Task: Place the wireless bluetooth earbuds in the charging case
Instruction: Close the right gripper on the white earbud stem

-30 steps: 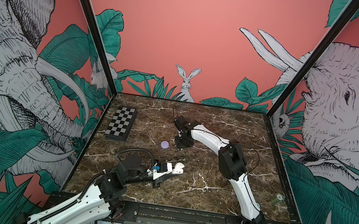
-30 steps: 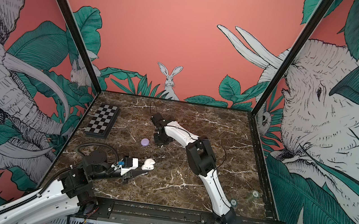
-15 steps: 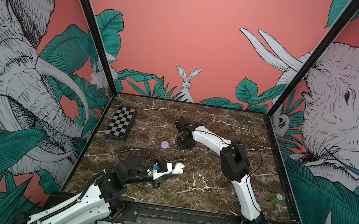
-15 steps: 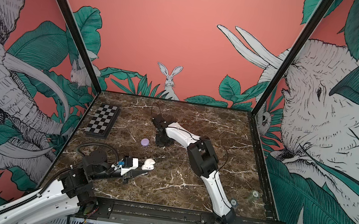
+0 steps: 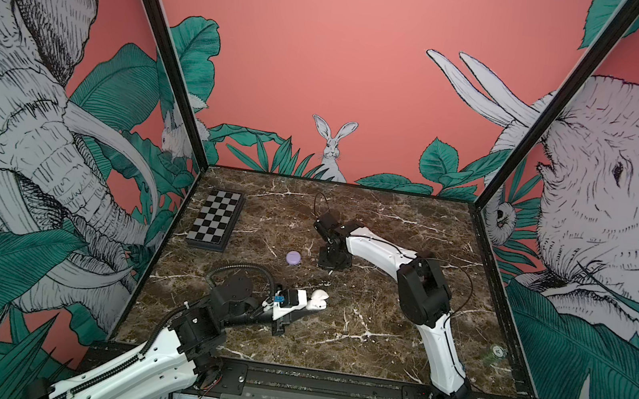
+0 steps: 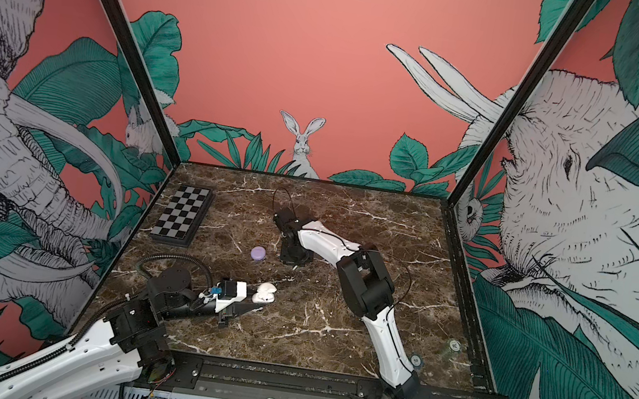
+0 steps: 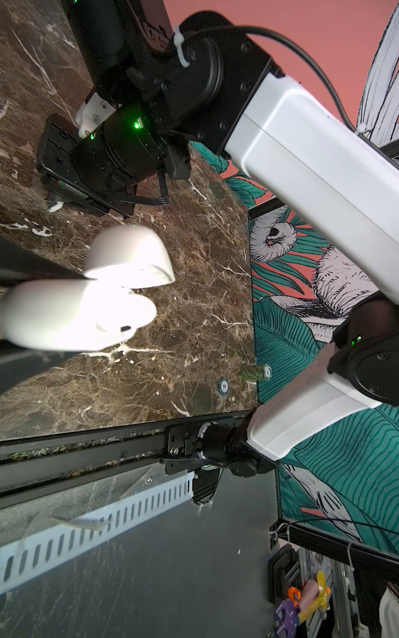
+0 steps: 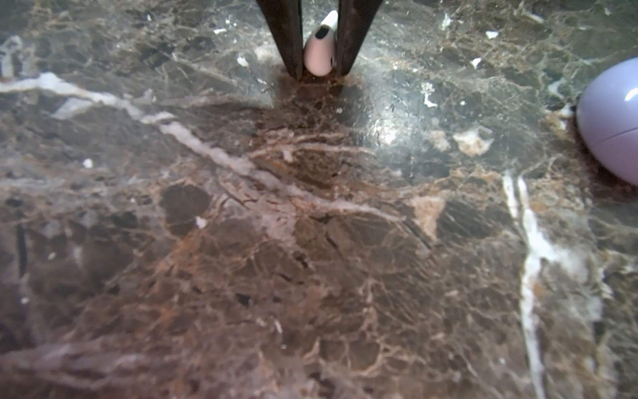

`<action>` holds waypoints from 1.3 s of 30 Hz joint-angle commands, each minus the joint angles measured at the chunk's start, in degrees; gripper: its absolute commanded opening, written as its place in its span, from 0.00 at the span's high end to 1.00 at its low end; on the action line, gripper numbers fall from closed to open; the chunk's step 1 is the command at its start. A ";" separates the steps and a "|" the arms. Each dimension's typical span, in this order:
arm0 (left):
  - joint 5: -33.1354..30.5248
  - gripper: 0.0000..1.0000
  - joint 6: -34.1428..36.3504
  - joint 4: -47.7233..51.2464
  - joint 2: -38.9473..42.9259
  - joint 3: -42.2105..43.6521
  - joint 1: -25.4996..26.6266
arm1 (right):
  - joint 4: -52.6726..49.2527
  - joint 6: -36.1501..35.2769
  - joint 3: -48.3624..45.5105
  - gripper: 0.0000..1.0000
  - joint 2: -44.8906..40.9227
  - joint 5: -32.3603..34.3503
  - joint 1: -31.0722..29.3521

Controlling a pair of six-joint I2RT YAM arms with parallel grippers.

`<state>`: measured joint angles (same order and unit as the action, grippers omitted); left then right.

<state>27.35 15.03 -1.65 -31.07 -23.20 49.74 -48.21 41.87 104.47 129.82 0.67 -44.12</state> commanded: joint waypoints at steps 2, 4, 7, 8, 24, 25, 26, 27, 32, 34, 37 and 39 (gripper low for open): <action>0.02 1.00 0.36 -0.63 0.18 -1.32 0.07 | -1.44 0.52 -0.23 0.76 -0.97 0.91 -0.03; 0.08 1.00 0.40 -0.63 0.18 -1.26 0.16 | -1.44 0.40 -0.14 0.74 -0.75 0.84 -0.13; 0.11 1.00 0.33 -0.63 0.06 -1.28 0.11 | -1.90 0.01 0.12 0.74 -0.54 1.49 -0.18; 0.16 1.00 0.27 -0.63 0.06 -1.32 0.03 | -2.07 0.02 0.12 0.74 -0.53 1.58 -0.18; 0.19 1.00 0.27 -0.60 -0.20 -1.39 0.08 | -1.12 3.31 -1.81 0.80 -0.53 1.57 -0.35; 0.24 1.00 0.18 -0.59 -0.22 -1.40 0.09 | -1.19 3.39 -1.87 0.81 -0.54 1.70 -0.38; 0.32 1.00 0.18 -0.59 -0.21 -1.40 0.05 | -1.21 3.49 -1.96 0.82 -0.65 1.96 -0.36; 0.33 1.00 0.18 -0.62 -0.20 -1.40 0.08 | -1.21 3.58 -2.07 0.83 -0.63 2.01 -0.36; 0.27 1.00 0.17 -0.63 -0.16 -1.41 0.03 | -0.88 4.01 -2.80 0.87 -1.52 2.38 -0.36; 0.33 1.00 0.10 -0.71 -0.27 -1.33 0.06 | -0.52 4.10 -3.26 0.91 -2.23 2.63 -0.35; 0.33 1.00 0.09 -0.74 -0.47 -1.41 0.02 | 0.65 4.19 -4.40 0.95 -3.59 2.76 -0.36; 0.42 1.00 0.09 -0.86 -0.59 -1.41 0.10 | 0.98 4.16 -4.88 0.98 -4.51 3.09 -0.36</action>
<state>27.38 15.00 -1.65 -31.62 -23.20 49.74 -46.74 45.23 100.75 127.61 2.42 -44.23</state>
